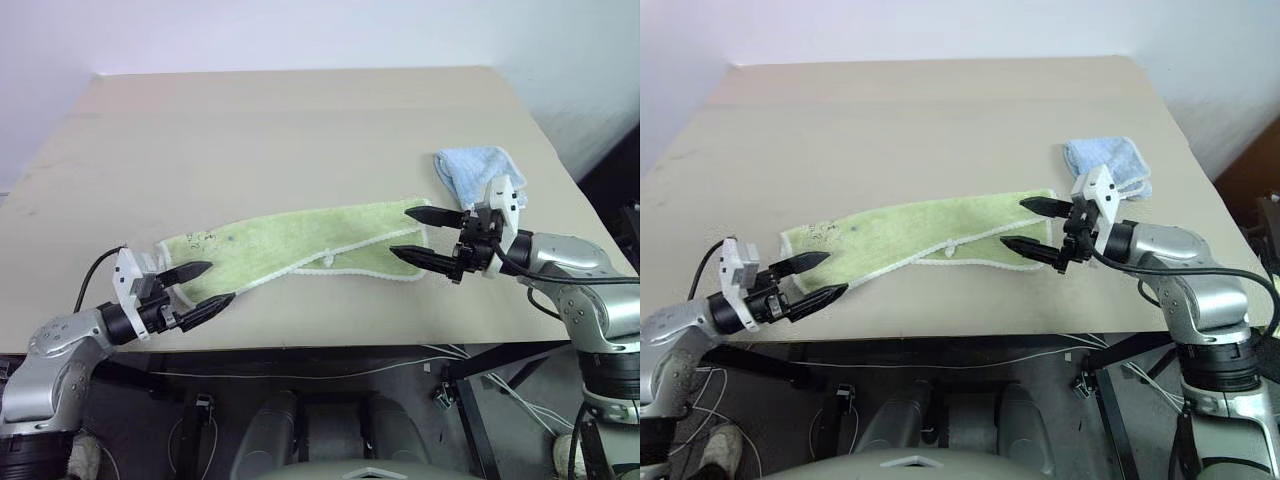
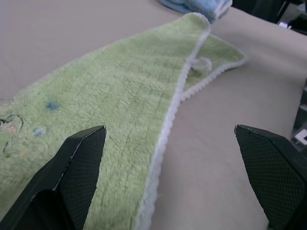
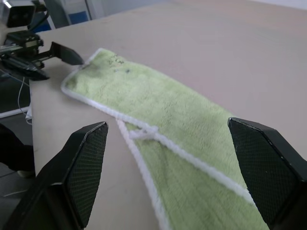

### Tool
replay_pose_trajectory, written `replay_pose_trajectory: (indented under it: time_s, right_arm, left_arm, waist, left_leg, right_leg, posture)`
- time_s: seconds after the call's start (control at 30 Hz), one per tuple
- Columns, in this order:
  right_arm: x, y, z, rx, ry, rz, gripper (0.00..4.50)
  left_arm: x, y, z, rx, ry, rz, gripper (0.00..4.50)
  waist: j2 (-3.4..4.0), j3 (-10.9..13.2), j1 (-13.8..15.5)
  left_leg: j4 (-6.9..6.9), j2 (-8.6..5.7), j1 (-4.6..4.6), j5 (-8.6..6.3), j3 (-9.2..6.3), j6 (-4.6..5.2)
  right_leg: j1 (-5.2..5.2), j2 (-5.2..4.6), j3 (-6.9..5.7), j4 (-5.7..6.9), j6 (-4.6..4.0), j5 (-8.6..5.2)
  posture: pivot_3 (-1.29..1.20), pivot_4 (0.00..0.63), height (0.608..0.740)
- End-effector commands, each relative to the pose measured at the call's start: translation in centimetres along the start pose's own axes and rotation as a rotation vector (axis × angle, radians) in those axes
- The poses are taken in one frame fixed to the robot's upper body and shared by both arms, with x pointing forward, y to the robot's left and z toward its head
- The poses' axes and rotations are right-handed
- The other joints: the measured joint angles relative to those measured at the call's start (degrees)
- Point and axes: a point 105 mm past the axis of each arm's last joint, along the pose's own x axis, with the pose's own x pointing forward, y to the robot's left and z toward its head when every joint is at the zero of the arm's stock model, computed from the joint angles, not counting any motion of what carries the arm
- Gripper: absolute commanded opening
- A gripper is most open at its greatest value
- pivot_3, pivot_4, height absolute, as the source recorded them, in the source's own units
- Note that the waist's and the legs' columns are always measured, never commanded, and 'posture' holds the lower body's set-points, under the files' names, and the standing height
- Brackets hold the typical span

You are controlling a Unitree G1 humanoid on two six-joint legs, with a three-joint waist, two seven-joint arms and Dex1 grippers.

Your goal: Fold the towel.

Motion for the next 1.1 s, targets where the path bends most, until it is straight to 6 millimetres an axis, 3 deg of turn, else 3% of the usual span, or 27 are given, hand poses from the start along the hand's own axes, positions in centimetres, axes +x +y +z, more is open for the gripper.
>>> replay_pose_trajectory:
  time_s: [0.03, 0.2, 0.5, 0.87, 1.1]
  right_arm:
    - [0.5, 0.2, 0.6, -0.042, -0.026, 0.024, 4.21]
    - [0.5, -0.2, 0.7, -0.059, -0.05, 0.002, 4.21]
    - [-0.9, -3.2, 0.7, -0.14, 0.007, -0.164, 4.21]
    - [-1.3, -6.3, -0.2, -0.25, 0.108, -0.289, 4.21]
    - [-0.6, -8.3, -1.7, -0.385, 0.238, -0.313, 4.21]
  left_arm:
    - [0.0, -0.1, 1.8, 0.056, -0.032, 0.007, 4.5]
    - [1.5, -0.4, 2.8, 0.066, -0.058, -0.015, 4.5]
    - [4.6, -1.0, 4.0, 0.061, -0.091, -0.095, 4.5]
    - [7.2, -2.4, 3.5, 0.047, -0.118, -0.159, 4.5]
    - [7.5, -2.5, 3.1, 0.055, -0.118, -0.179, 4.5]
  waist:
    - [0.0, 0.0, 0.1]
    - [-0.01, 0.0, 0.2]
    - [0.0, 0.0, 0.0]
    - [0.0, 0.0, 0.0]
    - [0.0, 0.0, -0.3]
  left_leg:
    - [0.0, 0.0, 0.0, 0.0, 0.0, 0.0]
    - [0.01, -0.03, -0.01, 0.0, 0.0, 0.0]
    - [0.0, -0.04, 0.0, 0.01, 0.01, 0.01]
    - [0.02, -0.06, 0.03, 0.04, 0.01, 0.0]
    - [0.02, -0.09, 0.04, 0.05, 0.03, 0.0]
  right_leg:
    - [0.0, 0.0, 0.0, 0.0, 0.0, 0.0]
    - [0.0, -0.01, 0.0, -0.01, 0.01, 0.01]
    - [-0.01, 0.04, 0.0, 0.0, 0.05, 0.03]
    - [0.02, 0.07, -0.01, 0.04, 0.12, 0.07]
    - [0.03, 0.17, -0.01, 0.04, 0.19, 0.1]
  posture:
    - [0.0, 0.15, 0.74]
    - [0.0, 0.15, 0.74]
    - [0.0, 0.15, 0.74]
    - [0.0, 0.15, 0.74]
    - [0.0, 0.15, 0.74]
